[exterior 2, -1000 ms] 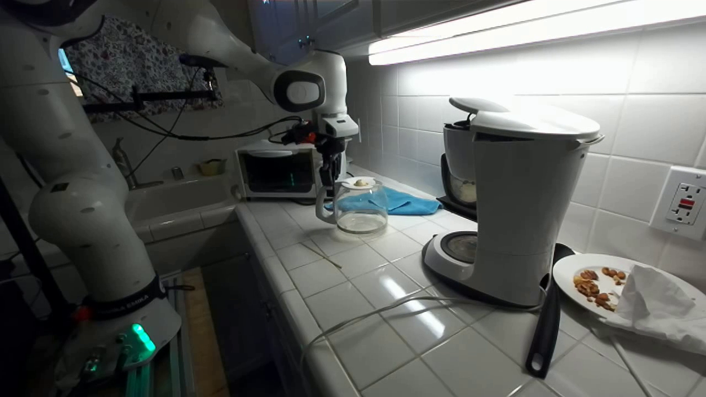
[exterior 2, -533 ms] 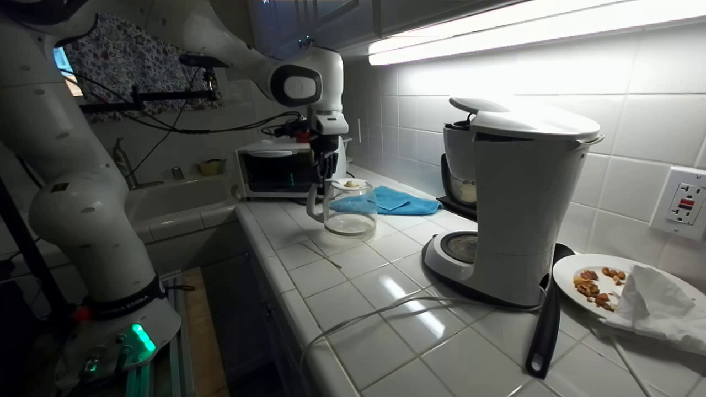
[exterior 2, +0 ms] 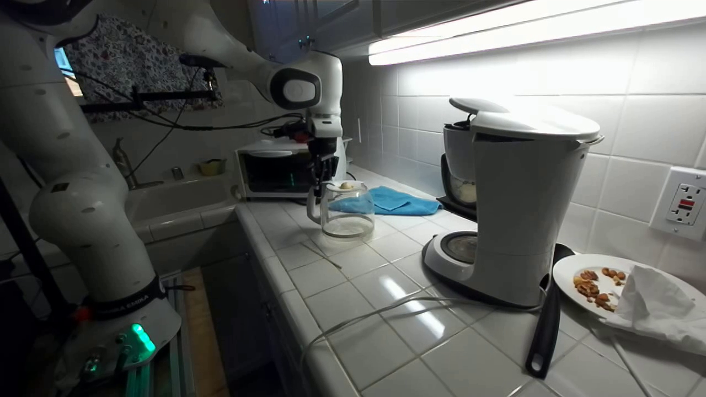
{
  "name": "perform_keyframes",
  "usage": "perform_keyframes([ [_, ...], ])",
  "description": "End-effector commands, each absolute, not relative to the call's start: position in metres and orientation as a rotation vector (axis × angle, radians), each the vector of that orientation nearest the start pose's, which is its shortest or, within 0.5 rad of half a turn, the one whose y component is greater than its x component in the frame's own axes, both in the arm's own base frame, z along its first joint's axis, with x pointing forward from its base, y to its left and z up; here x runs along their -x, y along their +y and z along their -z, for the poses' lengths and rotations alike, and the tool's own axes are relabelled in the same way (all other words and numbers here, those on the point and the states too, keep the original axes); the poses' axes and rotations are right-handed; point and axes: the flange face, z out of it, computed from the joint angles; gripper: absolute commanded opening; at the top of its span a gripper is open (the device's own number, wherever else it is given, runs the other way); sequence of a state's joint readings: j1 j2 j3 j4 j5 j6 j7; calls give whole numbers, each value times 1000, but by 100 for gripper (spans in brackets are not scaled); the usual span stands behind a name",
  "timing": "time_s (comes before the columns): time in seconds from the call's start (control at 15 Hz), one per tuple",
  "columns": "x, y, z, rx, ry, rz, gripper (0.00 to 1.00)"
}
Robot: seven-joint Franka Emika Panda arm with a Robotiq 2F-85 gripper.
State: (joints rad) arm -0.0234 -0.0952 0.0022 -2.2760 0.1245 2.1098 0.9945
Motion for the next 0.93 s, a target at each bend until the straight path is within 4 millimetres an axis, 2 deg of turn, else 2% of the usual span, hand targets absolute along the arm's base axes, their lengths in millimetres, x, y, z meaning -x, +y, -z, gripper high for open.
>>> perform_keyframes([
  [0.0,-489,-2,-384,2579,1658,-203,9],
  [0.33,-487,-2,-382,2555,1680,-220,12],
  [0.4,-487,-2,-382,2551,1682,-221,56],
  [0.53,-486,-2,-380,2547,1683,-229,66],
  [0.8,-482,-1,-380,2548,1697,-223,95],
  [0.87,-482,-1,-381,2547,1697,-218,99],
])
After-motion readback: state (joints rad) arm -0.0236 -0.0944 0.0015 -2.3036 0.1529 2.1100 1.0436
